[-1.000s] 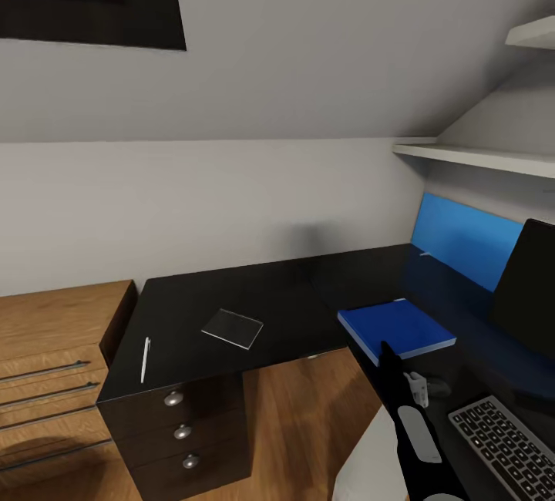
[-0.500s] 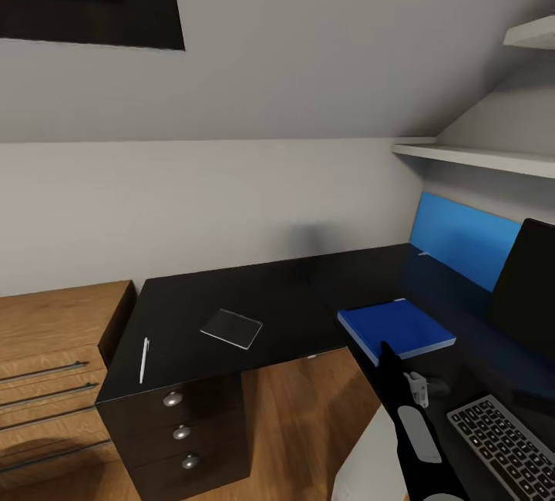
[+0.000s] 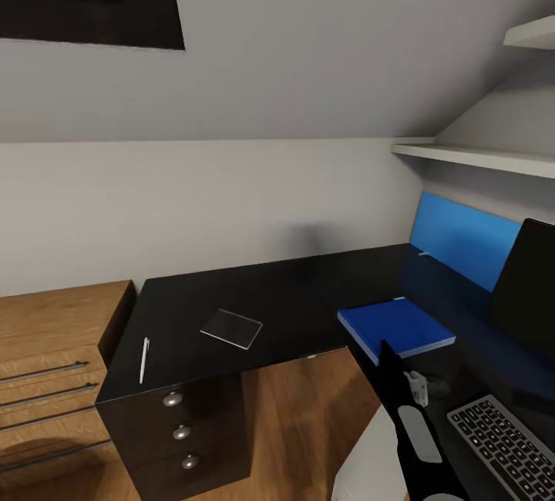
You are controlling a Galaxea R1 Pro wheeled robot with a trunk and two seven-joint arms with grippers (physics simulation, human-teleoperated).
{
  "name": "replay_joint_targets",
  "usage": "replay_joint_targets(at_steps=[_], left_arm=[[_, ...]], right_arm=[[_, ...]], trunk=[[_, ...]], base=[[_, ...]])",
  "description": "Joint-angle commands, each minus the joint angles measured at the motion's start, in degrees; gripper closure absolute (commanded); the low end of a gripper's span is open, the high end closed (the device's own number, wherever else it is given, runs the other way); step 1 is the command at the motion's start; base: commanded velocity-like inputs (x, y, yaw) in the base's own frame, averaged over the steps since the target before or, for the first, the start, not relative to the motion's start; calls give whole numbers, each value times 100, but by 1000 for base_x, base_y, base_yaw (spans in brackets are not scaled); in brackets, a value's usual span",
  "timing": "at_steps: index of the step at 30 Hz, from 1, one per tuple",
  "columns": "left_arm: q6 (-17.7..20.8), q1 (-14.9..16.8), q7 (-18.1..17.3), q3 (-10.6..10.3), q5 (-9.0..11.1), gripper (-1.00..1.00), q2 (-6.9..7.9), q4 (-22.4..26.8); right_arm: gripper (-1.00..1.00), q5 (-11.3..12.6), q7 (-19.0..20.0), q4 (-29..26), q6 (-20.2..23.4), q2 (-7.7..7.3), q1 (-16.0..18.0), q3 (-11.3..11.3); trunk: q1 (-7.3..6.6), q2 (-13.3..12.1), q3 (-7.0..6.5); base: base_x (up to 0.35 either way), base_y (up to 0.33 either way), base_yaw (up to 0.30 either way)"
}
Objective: In the bedroom, organize the workspace by keeping the computer under the desk, ensuring the monitor is on the desk, placing the keyboard on the desk next to the monitor, placing the mouse on the desk next to the keyboard, moving the folder from the swivel chair onto the desk next to the mouse, stacking the notebook on top of the folder with the pen on top of the notebook, and positioning the swivel chair next to the desk.
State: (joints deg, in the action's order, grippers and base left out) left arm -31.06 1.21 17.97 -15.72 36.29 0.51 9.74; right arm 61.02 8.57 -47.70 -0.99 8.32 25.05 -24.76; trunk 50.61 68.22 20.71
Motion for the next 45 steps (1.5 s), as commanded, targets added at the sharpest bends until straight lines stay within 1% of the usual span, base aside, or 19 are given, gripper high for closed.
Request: replay_joint_targets(at_steps=[1,16,25,27,31,37,45], left_arm=[[-5,2,49,-51,10,-100,2,7],[3,2,49,-56,10,-100,2,3],[12,2,49,-62,10,-100,2,3],[13,2,49,-63,10,-100,2,6],[13,2,51,-63,10,-100,2,6],[13,2,74,-60,11,-100,2,4],[13,2,42,-55,3,-100,2,4]], right_arm=[[100,60,36,1,0,4,5,-14],[100,59,40,-3,11,-14,3,-15],[100,78,47,5,12,19,4,-20],[100,196,53,6,11,21,3,-18],[100,247,53,6,11,20,6,-14],[100,252,49,6,-9,15,7,-12],[100,245,26,6,-22,3,6,-12]], trunk=[[0,4,7],[0,4,7],[0,4,7],[0,4,7],[0,4,7],[132,245,114],[132,245,114]], base=[[0,0,0],[0,0,0],[0,0,0],[0,0,0],[0,0,0],[0,0,0],[0,0,0]])
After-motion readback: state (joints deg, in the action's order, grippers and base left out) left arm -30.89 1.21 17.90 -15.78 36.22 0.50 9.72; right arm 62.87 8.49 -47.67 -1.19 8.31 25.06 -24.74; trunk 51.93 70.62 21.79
